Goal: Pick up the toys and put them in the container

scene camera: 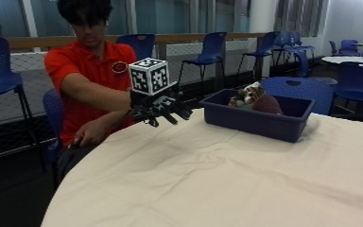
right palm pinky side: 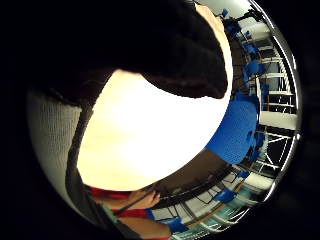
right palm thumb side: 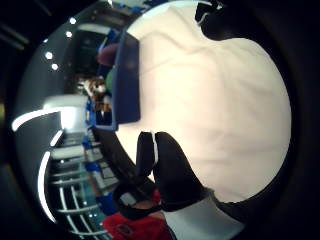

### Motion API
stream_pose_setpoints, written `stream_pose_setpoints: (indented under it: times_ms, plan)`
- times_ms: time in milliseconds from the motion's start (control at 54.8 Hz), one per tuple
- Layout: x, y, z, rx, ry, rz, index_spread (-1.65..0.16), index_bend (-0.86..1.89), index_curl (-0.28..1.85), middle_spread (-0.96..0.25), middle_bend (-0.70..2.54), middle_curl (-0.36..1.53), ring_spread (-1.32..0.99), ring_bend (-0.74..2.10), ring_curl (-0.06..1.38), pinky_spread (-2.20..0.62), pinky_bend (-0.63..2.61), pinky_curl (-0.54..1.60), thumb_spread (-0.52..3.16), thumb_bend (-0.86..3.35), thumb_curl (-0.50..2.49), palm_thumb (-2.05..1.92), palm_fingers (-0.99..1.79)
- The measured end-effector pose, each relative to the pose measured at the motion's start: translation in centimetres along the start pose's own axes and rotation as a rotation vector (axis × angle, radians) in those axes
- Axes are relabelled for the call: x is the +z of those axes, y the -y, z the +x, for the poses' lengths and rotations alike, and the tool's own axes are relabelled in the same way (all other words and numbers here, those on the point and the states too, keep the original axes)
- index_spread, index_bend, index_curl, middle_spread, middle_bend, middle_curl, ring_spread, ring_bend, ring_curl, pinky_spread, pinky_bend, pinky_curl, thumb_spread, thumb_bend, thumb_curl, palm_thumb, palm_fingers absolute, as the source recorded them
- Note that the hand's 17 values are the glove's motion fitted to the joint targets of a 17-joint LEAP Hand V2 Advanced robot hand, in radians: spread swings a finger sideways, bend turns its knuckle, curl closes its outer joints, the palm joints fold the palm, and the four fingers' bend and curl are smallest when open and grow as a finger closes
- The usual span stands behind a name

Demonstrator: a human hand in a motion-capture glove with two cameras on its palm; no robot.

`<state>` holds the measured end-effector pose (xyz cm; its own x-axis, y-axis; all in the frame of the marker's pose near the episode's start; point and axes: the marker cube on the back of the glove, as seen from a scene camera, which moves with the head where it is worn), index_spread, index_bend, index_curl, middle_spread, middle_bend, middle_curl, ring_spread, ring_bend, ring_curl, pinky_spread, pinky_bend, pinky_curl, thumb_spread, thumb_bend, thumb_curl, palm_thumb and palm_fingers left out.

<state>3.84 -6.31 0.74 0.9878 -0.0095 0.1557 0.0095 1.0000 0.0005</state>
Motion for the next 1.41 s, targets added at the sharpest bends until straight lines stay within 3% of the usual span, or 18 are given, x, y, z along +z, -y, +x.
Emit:
stream_pose_setpoints:
  times_ms: [1405]
  plan:
    - [1.5,-0.3,1.6,0.03,-0.024,-0.01,-0.42,0.3,0.48,-0.13,0.18,0.33,-0.02,0.19,0.3,0.12,0.72,0.32,1.18,-0.04,0.24,-0.04,0.06]
